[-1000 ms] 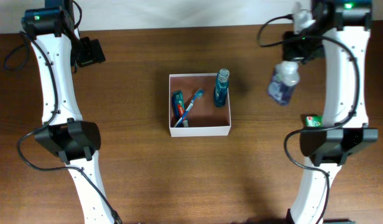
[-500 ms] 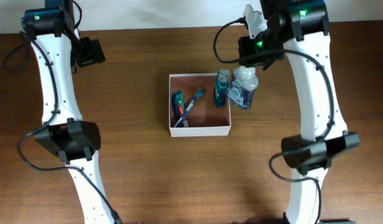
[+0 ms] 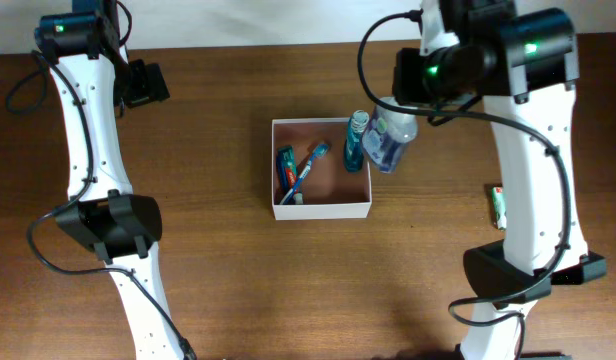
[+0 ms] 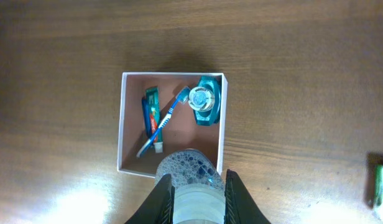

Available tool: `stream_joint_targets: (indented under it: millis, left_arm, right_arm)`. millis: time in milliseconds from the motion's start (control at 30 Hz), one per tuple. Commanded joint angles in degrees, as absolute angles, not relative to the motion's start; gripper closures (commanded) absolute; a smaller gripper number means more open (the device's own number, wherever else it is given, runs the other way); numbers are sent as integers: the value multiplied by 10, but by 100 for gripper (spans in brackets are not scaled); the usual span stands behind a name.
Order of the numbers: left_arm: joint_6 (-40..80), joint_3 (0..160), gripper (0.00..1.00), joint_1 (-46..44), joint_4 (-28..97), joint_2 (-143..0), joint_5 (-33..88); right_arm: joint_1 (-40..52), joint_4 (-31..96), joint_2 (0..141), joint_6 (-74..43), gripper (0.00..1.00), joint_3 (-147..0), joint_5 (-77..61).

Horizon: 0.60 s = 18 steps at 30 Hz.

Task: Pack container
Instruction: 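Lift the spray bottle and carry it left over the box, then lower the spray bottle into the box beside the Listerine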

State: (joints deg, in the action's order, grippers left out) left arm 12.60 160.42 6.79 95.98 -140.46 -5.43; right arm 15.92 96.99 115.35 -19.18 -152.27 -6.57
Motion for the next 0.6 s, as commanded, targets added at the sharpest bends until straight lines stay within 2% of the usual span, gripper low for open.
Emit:
stream_joint_targets:
  millis: [0,233,567]
  left_arm:
    - [119,1613,1,69,959,-1383,-58]
    - [119,1613,1,69,959,-1383,-58]
    - [119,1613,1,69,959,-1383,-59]
  right_arm:
    - [187,973,1146,-289,83,-1532,-2]
    - [229,973,1146,-382,83,-1497,99]
    - [234,932,1146,-384,83,-1357,135]
